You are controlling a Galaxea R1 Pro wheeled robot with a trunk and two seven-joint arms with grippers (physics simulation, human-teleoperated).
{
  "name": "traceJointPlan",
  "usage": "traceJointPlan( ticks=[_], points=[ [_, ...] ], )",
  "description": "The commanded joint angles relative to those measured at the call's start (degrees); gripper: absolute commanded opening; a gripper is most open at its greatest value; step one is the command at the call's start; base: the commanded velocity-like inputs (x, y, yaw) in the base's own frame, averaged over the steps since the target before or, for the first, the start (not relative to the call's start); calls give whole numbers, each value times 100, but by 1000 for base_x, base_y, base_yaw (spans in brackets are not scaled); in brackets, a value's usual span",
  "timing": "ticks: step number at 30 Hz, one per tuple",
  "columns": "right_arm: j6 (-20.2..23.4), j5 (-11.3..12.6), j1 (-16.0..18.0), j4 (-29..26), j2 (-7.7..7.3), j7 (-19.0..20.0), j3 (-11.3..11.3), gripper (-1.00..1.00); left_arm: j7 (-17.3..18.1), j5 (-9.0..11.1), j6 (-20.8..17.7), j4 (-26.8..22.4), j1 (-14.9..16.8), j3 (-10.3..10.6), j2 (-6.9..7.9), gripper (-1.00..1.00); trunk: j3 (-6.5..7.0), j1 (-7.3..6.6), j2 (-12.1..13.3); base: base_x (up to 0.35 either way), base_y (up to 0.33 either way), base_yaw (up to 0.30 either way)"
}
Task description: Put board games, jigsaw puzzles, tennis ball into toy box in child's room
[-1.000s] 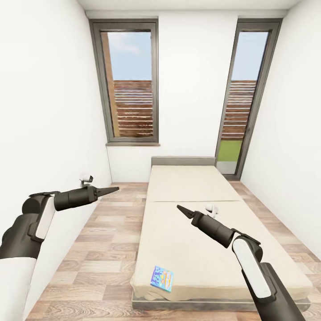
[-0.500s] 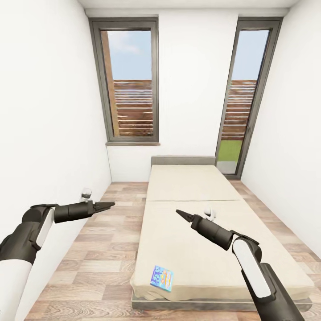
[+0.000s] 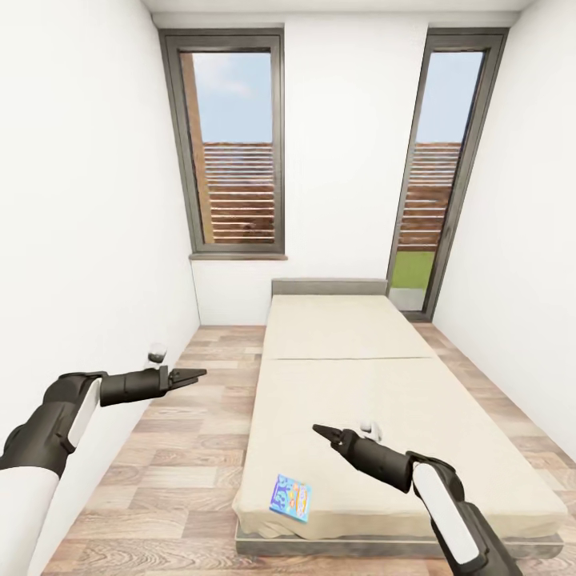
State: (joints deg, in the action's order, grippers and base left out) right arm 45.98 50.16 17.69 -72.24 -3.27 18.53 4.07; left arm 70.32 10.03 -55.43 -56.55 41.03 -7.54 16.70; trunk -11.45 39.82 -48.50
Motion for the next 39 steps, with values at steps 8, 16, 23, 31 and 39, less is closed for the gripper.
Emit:
traceJointPlan(
  ticks=[8,16,23,31,39],
  points=[
    [-92,-34,-190,202,8,24,18,100,2,2,-38,4,3,3,1,100,-152,177,-329,0,0,0],
    [-1136,-68,-391,1383,0,101,26,100,-8,0,-38,4,2,7,-8,100,-296,353,-650,0,0,0],
    [-1452,-96,-413,1718,4,285,80,100,-8,-1,-38,4,2,7,-15,100,-422,507,-931,0,0,0],
    [-1663,-166,-417,2204,16,311,138,100,-2,-1,-38,4,2,7,-16,100,-565,682,-1252,0,0,0],
    [-2197,-180,-423,2704,26,312,538,100,10,5,-45,4,2,0,4,100,-709,858,-1572,0,0,0]
  ],
)
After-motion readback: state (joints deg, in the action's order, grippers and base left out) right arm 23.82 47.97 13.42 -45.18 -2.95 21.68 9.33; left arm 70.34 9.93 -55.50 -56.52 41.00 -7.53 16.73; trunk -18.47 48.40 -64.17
